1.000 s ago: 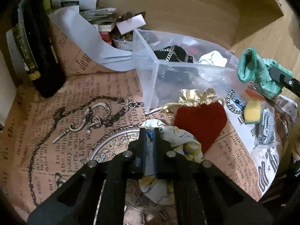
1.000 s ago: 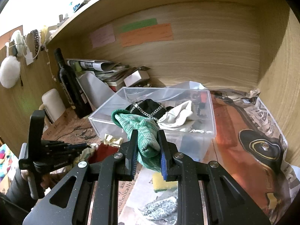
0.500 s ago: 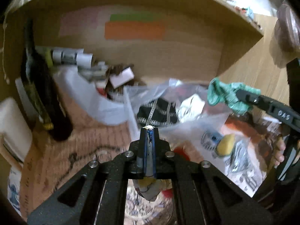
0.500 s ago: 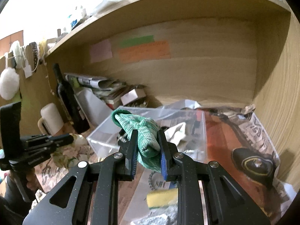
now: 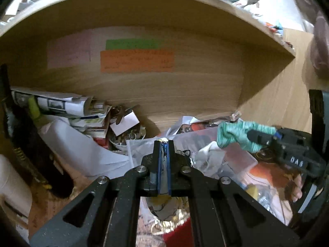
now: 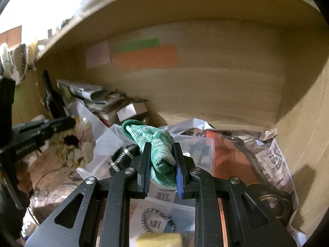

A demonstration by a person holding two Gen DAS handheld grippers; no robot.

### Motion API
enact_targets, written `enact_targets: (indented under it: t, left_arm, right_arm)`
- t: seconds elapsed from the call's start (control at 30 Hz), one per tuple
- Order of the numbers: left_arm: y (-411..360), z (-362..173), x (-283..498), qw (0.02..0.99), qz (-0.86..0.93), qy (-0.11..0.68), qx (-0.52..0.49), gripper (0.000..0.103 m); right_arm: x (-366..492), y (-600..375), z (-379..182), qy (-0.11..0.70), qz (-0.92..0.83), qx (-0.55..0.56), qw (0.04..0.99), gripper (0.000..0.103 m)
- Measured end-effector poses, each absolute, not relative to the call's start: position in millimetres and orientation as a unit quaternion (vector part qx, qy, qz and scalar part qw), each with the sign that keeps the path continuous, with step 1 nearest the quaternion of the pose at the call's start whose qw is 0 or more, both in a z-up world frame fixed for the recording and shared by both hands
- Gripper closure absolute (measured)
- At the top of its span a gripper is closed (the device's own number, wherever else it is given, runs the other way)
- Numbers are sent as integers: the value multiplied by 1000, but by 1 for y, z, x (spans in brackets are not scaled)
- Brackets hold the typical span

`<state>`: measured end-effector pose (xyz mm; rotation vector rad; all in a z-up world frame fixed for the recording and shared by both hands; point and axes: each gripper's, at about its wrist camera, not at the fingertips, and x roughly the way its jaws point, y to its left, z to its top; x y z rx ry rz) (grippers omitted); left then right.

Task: Organize soft objects
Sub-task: 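Lower both items into the clear box and open both tools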

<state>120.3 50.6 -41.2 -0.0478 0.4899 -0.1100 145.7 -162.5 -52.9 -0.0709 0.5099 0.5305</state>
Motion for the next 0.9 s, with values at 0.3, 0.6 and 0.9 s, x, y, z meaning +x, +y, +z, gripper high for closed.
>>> enact_targets:
  t: [0.3,0.6,0.9]
  left_arm:
    - [41,-74,170,951,-69,301,-17,100]
    - [32,-102,191,930,-73,359,-5,99]
    - [29,-106,182,927,-66,368,6,72]
  right_arm:
    - [181,-157,-85,320,259,-58,910,85]
    - [191,-150,-106,363,252,-94,892,83]
    - [185,-150,-101,350,240,-101,900,47]
